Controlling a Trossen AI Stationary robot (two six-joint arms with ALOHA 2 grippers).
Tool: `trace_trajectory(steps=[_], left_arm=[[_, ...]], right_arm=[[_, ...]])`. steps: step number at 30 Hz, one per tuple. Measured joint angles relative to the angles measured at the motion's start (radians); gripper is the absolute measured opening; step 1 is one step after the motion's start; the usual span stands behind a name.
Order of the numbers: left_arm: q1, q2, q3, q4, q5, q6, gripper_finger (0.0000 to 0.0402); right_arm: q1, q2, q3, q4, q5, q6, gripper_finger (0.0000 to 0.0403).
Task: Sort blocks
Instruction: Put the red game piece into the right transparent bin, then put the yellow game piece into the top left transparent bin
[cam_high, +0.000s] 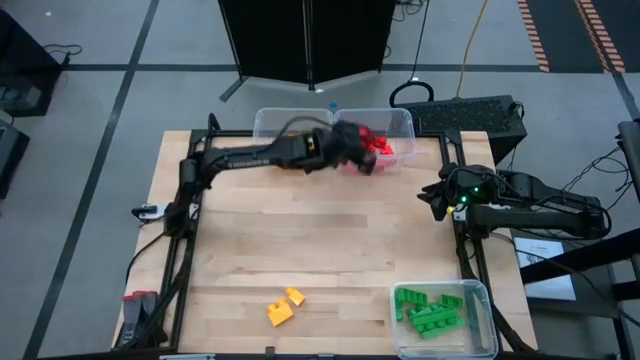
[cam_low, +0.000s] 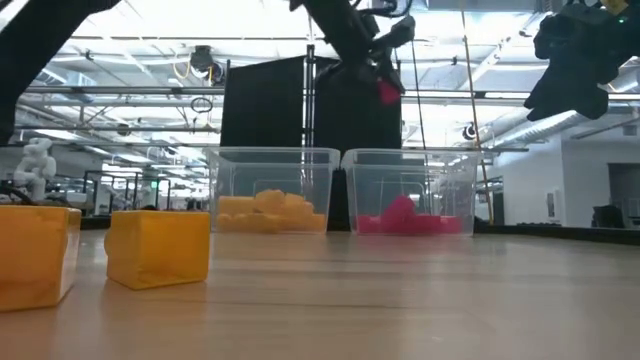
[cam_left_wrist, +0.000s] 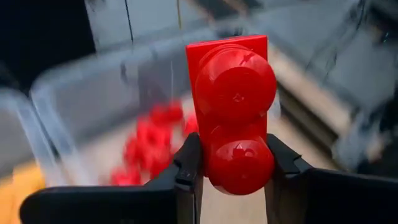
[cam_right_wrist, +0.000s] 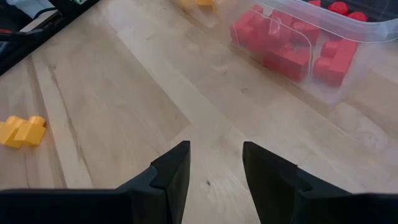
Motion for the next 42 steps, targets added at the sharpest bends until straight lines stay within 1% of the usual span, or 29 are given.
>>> trace_trajectory(steps=[4,8,11,17,22,24,25,28,30,32,35,37,39,42], left_arm=[[0.074,0.007,0.001,0.132,-0.012,0.056,0.0071],[0.116,0.036,0.001,0.143,-0.009,0.095,0.0071],[0.131,0.066,0.000,0.139,0.028,0.102,0.0074],[0.128,0.126,0.000,0.140,0.047,0.153,0.0144],[0.128,0.121,0.000,0.138,0.051,0.160,0.0173],[0.128,0.113,0.001,0.137,0.070,0.186,0.0185],[0.128,0.106,0.011,0.121,0.080,0.195,0.0192],[0.111,0.081,0.090,-0.035,0.144,0.246,0.0214],[0.070,0.044,0.166,-0.195,0.170,0.328,0.0225],[-0.004,0.009,0.236,-0.363,0.171,0.394,0.0233],[-0.135,-0.034,0.282,-0.598,0.172,0.469,0.0236],[-0.222,-0.052,0.281,-0.695,0.171,0.466,0.0237],[-0.308,-0.072,0.281,-0.774,0.172,0.419,0.0237],[-0.441,-0.077,0.284,-0.803,0.172,0.319,0.0237]], right_arm=[[0.000,0.000,0.000,0.000,0.000,0.000,0.0144],[0.000,0.000,0.000,0.000,0.000,-0.002,0.0144],[0.000,0.000,0.000,0.000,0.000,-0.003,0.0144],[0.000,0.000,0.000,0.000,0.005,-0.007,0.0144],[0.000,0.000,0.000,-0.001,0.006,-0.007,0.0144],[0.000,0.000,0.000,-0.001,0.006,-0.007,0.0144],[0.000,0.000,0.000,-0.001,0.006,-0.006,0.0144],[0.000,0.000,0.000,-0.004,0.006,-0.004,0.0144],[0.000,0.000,0.000,-0.008,0.005,-0.004,0.0144],[0.000,0.000,0.000,-0.008,0.004,-0.004,0.0144],[0.000,0.000,0.000,-0.008,0.002,-0.006,0.0144],[0.000,0.000,0.000,-0.008,0.002,-0.007,0.0144],[0.000,0.000,0.000,-0.008,0.002,-0.009,0.0144],[0.000,0.000,0.000,-0.008,0.001,-0.011,0.0144]])
